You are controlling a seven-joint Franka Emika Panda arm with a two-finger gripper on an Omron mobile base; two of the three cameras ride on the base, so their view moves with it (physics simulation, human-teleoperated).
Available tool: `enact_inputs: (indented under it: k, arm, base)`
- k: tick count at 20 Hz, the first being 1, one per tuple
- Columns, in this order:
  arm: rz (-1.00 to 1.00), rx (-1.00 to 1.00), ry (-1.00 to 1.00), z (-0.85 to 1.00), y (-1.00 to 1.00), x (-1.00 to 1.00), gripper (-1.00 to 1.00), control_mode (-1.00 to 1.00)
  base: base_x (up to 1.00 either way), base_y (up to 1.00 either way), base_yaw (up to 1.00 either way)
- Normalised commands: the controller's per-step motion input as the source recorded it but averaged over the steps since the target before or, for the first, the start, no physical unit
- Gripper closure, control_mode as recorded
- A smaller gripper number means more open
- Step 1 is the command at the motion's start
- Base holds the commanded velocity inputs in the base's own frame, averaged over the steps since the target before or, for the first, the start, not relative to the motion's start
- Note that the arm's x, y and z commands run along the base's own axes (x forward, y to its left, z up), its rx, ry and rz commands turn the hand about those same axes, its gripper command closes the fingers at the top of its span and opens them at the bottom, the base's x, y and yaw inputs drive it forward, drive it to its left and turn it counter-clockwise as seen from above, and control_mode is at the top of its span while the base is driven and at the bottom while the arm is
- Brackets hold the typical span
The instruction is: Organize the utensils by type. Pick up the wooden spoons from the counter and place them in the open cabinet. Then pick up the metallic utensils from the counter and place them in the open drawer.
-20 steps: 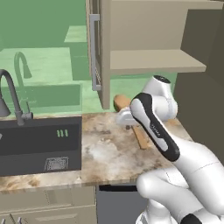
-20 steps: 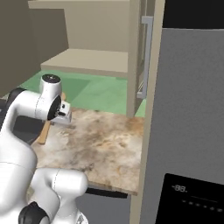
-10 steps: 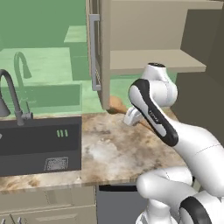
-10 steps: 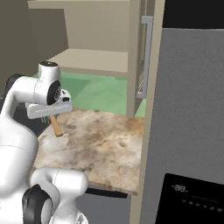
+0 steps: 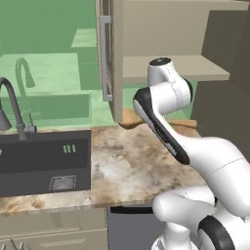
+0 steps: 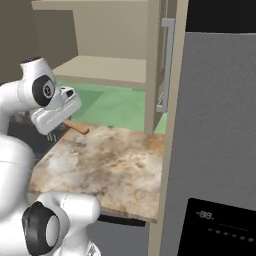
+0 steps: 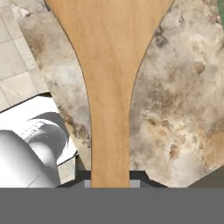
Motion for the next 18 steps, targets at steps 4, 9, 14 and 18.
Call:
enact_inputs:
  k: [4,9,14,18]
  arm:
    - [0.18,-0.24,-0.3,0.04,-0.37,0.0,1.0,-1.0]
    - [0.14,-0.12,-0.42,0.02,-0.34,0.02,1.0,-1.0]
    - [0.08,0.0,-0.24,0.18,-0.34,0.14,1.0,-1.0]
    - [0.06,0.08,0.0,0.49,-0.15,0.41,1.0,-1.0]
  base:
    - [0.0,0.0,0.0]
    - [0.0,0.0,0.0]
    - [0.0,0.0,0.0]
    - [0.0,0.0,0.0]
